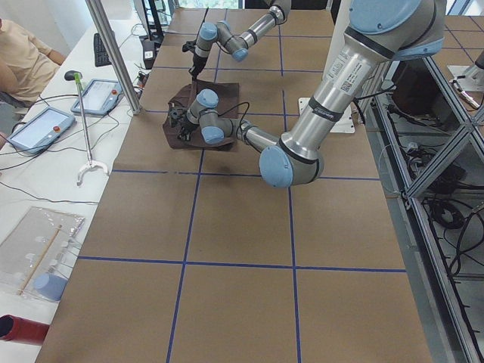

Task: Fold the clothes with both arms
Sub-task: 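Release the folded hem and raise both grippers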

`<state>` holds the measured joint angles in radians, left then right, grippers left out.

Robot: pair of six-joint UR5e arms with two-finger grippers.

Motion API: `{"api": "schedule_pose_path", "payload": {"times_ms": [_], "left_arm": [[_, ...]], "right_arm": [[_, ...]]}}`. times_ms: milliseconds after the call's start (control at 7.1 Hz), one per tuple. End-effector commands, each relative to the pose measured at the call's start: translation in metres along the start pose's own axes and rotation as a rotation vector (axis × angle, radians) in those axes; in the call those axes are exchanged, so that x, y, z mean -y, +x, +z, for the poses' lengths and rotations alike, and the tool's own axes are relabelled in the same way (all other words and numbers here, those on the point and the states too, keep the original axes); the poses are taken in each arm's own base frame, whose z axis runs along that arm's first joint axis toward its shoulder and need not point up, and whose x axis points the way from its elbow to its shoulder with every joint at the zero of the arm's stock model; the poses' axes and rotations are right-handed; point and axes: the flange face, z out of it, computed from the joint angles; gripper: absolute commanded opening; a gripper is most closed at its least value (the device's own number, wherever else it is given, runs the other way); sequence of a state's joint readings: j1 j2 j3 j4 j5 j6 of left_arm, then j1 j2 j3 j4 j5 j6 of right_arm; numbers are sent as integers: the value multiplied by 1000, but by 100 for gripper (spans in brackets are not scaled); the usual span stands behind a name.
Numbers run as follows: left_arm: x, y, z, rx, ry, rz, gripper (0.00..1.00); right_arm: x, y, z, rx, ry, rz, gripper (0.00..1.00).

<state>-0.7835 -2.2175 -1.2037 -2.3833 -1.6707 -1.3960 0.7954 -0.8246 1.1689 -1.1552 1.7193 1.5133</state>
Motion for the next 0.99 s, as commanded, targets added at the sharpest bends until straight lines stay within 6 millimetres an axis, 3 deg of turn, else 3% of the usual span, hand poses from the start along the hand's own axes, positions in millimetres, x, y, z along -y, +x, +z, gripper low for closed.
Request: {"api": "schedule_pose_path", "payload": {"times_ms": [0, 141, 282, 422, 563, 704, 845], "left_arm": [[3, -1, 4, -2, 5, -1, 0], [3, -2, 6, 2, 3, -2, 22], [3, -2, 7, 3, 1, -2, 47], [3, -1, 5, -3, 1, -1, 61], [5, -6, 3, -22, 7, -1, 73], [6, -13, -4, -82, 17, 7, 73], [6, -13, -15, -117, 25, 7, 73]], "right_arm": [[2, -5, 4, -10, 1, -3, 0], [2, -5, 4, -10, 3, -4, 0], [0, -14, -1, 8, 4, -7, 80], [0, -21, -7, 34, 4, -10, 100], [0, -20, -21, 114, 3, -14, 100], [-3, -3, -39, 175, -40, -18, 100], [-20, 19, -59, 211, -79, -21, 100]]}}
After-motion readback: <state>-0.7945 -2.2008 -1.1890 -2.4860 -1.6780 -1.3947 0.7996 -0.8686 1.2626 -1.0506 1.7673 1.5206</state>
